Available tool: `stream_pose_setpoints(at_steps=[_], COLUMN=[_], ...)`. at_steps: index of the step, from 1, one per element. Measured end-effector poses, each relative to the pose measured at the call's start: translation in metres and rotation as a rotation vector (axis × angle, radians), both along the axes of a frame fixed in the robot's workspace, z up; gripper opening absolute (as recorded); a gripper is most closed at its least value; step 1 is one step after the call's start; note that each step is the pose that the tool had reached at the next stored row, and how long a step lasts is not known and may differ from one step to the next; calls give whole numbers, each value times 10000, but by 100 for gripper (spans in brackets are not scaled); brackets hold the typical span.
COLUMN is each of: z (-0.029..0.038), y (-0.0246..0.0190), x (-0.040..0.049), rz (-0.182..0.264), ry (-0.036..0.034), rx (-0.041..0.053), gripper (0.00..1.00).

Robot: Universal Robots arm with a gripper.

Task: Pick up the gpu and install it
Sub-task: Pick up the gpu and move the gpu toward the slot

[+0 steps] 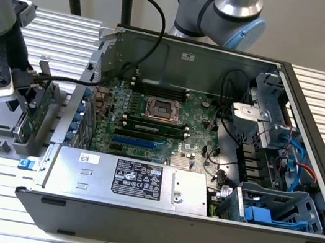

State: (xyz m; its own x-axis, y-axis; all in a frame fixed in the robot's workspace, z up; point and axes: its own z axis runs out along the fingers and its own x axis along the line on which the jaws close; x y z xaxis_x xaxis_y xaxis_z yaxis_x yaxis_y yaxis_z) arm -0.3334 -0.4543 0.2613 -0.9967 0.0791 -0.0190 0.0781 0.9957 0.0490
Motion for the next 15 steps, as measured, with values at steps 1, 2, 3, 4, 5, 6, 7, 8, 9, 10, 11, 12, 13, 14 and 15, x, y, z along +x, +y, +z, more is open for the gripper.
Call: stream_pose_setpoints(at_steps=[1, 2, 3, 4, 5, 6, 7, 8, 9, 10, 11, 12, 13, 14, 15], z=[-7, -15, -21, -28, -34, -41, -47, -53, -59, -65, -67, -70, -73, -76, -79], y=[0, 0, 0, 0, 0, 0, 0, 0, 0, 1, 0, 0, 0, 0, 0], x=[0, 0, 0, 0, 0, 0, 0, 0, 1, 1, 0, 0, 1, 1, 1], rz=[0, 0, 0, 4, 10, 20, 30, 41, 53, 65, 73, 78, 84, 89, 93], ry=[0, 0, 0, 1, 1, 1, 0, 0, 0, 1, 2, 3, 2, 1, 1], rx=[0, 0, 0, 0, 0, -1, 0, 0, -1, -1, -2, -3, -2, 0, -1], gripper=[100, 100, 100, 100, 100, 100, 100, 100, 100, 100, 100, 100, 100, 100, 100])
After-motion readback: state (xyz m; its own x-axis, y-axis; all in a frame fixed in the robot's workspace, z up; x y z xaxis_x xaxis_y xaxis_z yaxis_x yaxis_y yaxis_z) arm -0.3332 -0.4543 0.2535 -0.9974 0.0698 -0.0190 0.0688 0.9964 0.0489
